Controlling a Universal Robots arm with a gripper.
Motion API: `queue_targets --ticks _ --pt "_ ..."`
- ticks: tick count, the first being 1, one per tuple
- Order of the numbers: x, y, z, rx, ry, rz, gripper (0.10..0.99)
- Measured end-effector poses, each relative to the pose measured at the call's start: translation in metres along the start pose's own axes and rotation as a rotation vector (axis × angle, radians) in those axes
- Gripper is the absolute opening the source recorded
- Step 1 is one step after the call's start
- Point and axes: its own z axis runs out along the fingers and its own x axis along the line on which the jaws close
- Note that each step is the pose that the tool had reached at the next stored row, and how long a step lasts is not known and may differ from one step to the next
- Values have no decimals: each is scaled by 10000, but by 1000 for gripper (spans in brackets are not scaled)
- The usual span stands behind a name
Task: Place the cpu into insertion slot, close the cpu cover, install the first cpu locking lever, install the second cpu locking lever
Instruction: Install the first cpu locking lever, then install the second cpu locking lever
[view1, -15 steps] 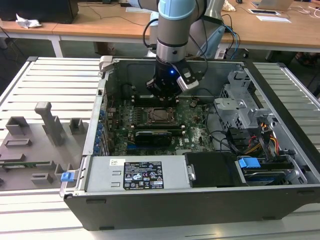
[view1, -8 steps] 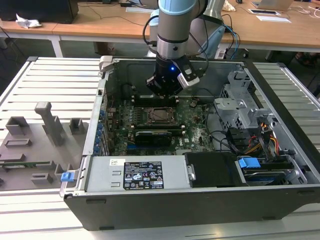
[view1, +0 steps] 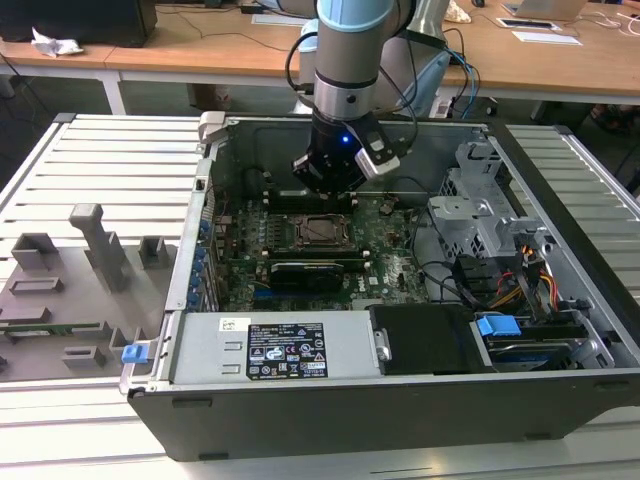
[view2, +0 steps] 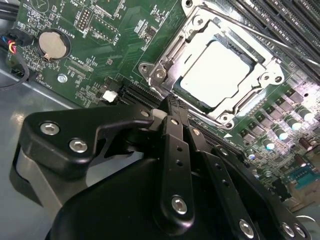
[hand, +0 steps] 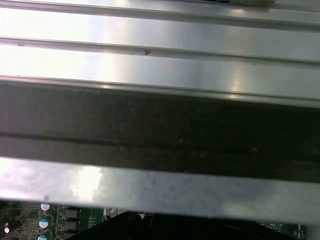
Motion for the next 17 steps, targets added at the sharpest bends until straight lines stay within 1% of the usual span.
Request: queue_targets --ticks 4,6,10,15,17 --pt "1 -14 -1 1 1 0 106" --pt "2 -36 -2 1 0 0 106" --pt "4 -56 -3 1 1 0 106" --pt "8 -113 -9 3 2 1 106" --pt "8 -110 -91 0 0 1 106"
